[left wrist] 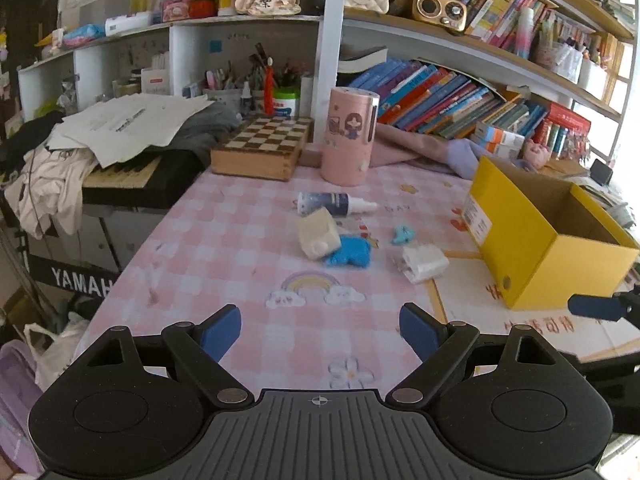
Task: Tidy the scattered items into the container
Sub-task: 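Move the left tool to the white eraser while the right tool approaches the large white charger, then close the left tool on the eraser while the right tool grasps the large charger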
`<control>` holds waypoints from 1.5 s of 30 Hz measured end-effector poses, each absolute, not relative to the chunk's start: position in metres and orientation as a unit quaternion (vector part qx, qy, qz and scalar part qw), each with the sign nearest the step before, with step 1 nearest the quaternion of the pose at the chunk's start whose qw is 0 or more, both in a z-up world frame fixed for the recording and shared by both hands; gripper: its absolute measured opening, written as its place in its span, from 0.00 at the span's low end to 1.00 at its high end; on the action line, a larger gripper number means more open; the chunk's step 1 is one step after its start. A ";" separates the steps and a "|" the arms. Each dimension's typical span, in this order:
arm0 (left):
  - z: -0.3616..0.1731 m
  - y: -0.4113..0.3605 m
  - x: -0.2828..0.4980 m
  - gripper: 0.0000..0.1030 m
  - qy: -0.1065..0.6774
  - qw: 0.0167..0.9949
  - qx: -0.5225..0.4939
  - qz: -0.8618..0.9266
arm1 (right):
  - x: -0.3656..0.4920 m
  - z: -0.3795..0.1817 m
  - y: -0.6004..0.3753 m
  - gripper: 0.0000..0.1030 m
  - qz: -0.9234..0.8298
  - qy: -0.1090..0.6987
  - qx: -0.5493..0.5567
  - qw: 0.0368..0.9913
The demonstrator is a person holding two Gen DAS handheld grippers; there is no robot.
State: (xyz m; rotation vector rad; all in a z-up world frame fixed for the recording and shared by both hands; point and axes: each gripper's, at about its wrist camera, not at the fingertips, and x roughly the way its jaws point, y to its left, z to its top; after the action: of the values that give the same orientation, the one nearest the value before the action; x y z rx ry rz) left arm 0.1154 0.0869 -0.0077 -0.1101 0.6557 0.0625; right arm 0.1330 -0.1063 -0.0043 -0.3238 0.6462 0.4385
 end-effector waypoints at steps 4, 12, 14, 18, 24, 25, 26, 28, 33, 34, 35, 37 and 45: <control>-0.006 0.090 0.140 0.86 0.321 0.946 -0.042 0.036 | 0.154 -0.006 -0.098 0.69 0.225 0.312 -0.162 0.909; -0.013 0.093 0.194 0.86 0.330 0.943 -0.027 0.038 | 0.203 -0.018 -0.076 0.69 0.240 0.317 -0.181 0.900; -0.015 0.093 0.210 0.86 0.334 0.942 -0.022 0.035 | 0.216 -0.024 -0.068 0.69 0.240 0.322 -0.184 0.897; -0.020 0.093 0.238 0.86 0.342 0.939 -0.023 0.029 | 0.238 -0.030 -0.058 0.63 0.245 0.327 -0.176 0.896; -0.036 0.095 0.274 0.86 0.366 0.930 -0.028 0.023 | 0.269 -0.041 -0.046 0.62 0.235 0.341 -0.174 0.893; -0.040 0.095 0.279 0.86 0.371 0.928 -0.030 0.022 | 0.273 -0.042 -0.045 0.62 0.234 0.345 -0.171 0.893; -0.043 0.095 0.284 0.86 0.376 0.926 -0.033 0.021 | 0.278 -0.044 -0.045 0.63 0.233 0.350 -0.167 0.892; -0.049 0.095 0.293 0.86 0.385 0.922 -0.037 0.021 | 0.286 -0.048 -0.044 0.67 0.231 0.361 -0.159 0.890; -0.063 0.101 0.309 0.85 0.404 0.912 -0.059 0.032 | 0.301 -0.057 -0.041 0.68 0.228 0.380 -0.145 0.885; -0.065 0.104 0.311 0.83 0.406 0.911 -0.068 0.036 | 0.304 -0.059 -0.041 0.68 0.227 0.383 -0.143 0.884; -0.067 0.106 0.313 0.83 0.408 0.909 -0.077 0.038 | 0.306 -0.060 -0.041 0.67 0.226 0.387 -0.141 0.883; -0.070 0.110 0.316 0.83 0.414 0.905 -0.090 0.040 | 0.310 -0.064 -0.041 0.68 0.225 0.395 -0.136 0.880; -0.083 0.124 0.320 0.55 0.425 0.891 -0.158 0.034 | 0.319 -0.071 -0.042 0.66 0.226 0.417 -0.120 0.872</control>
State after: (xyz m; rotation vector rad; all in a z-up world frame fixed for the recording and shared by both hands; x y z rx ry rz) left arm 0.3199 0.1238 -0.0827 -0.3283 0.8826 0.0708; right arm 0.3186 -0.0424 -0.0714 -0.2510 0.8705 0.4721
